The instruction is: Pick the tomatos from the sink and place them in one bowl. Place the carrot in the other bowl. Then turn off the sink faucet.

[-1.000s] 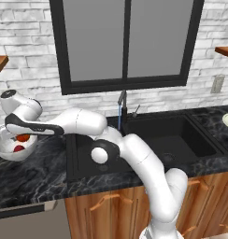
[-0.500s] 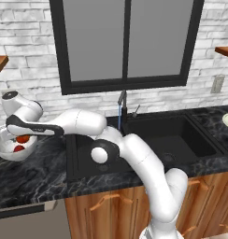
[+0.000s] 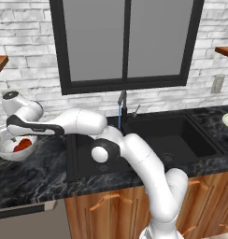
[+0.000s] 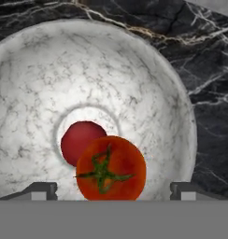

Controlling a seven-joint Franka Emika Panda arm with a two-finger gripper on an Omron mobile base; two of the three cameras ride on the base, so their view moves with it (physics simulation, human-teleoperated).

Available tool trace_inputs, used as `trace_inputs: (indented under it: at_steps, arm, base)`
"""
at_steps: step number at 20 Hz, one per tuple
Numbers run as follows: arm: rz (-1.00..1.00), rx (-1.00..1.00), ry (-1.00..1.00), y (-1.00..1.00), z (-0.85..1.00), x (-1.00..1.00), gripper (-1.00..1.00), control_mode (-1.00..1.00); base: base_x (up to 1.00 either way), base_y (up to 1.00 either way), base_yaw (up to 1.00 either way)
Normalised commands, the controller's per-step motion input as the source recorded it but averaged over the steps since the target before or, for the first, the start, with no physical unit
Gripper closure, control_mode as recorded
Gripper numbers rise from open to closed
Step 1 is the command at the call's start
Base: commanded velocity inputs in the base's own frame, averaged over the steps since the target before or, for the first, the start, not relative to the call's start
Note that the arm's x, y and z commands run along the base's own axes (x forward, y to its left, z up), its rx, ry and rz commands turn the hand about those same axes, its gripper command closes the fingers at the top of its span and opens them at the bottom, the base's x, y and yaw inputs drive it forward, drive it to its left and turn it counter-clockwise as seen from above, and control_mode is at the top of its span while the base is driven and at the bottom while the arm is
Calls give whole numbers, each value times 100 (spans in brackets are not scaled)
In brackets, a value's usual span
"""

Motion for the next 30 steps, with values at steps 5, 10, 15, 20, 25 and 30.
trace_inputs:
  at_steps: [5,10,15,20,25,30]
  arm:
    - [13,0,-4,18,-6,0,-100,-100]
    - [6,0,-8,0,18,-9,-100,-100]
    - [3,0,-14,-7,23,-34,-100,-100]
    - [2,0,-17,-30,17,-46,-100,-100]
    - [2,4,-9,-52,37,-60,-100,-100]
    - [3,7,-7,-65,33,-73,-100,-100]
  base:
    - [0,0,0]
    - [0,0,0]
    - [0,0,0]
    - [0,0,0]
    - [0,0,0]
    - [0,0,0]
